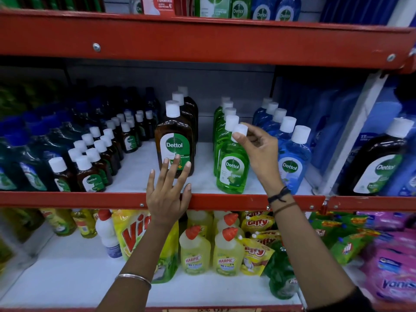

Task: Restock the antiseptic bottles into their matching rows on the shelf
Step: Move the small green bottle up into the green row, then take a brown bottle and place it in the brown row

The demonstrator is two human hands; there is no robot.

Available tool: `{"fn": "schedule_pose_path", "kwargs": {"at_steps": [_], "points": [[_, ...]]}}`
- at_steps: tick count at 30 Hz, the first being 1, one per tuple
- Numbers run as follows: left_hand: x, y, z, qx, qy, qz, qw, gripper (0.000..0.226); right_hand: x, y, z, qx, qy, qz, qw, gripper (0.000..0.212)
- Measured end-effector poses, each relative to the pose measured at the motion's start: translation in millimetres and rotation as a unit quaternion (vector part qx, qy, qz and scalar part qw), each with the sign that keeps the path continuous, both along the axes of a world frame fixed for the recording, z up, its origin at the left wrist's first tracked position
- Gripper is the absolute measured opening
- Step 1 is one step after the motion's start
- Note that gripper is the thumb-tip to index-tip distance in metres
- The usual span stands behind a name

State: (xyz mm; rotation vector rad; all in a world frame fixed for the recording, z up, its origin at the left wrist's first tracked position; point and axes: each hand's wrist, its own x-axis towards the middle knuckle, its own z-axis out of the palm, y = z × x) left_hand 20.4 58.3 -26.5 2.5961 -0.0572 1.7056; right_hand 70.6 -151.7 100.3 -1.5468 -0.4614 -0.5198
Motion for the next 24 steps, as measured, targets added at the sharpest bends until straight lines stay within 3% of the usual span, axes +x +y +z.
{"fn": "schedule_pose_path", "kwargs": {"at_steps": [5, 11, 15, 20, 22, 24], "points": [[-2, -1, 0, -0.008, 0.007, 0.002, 1.000, 0.047, -5, 3, -6, -0.020, -0.003, -0.009, 1.000, 0.041], [-3, -2, 1, -0.020, 0.026, 0.006, 0.999, 0.048, -27, -33, -4, -0.017, -0.073, -0.049, 0.996, 0.038], [-6, -3, 0, -0.023, 0.025, 0.001, 0.999, 0.047, -37, -91, 7, 0.028, -0.165, -0.136, 0.977, 0.026], [-8, -6, 1, -0.033, 0.031, -0.003, 0.999, 0.047, -19, -183, 18, 0.089, -0.214, -0.310, 0.922, 0.021], [-9, -7, 2, -0.038, 0.031, -0.001, 0.999, 0.047, -6, -217, 20, 0.066, -0.197, -0.343, 0.916, 0.027], [-9, -7, 2, -0.043, 0.036, -0.001, 0.998, 0.048, 6, -245, 24, 0.018, -0.126, -0.322, 0.938, 0.041]]}}
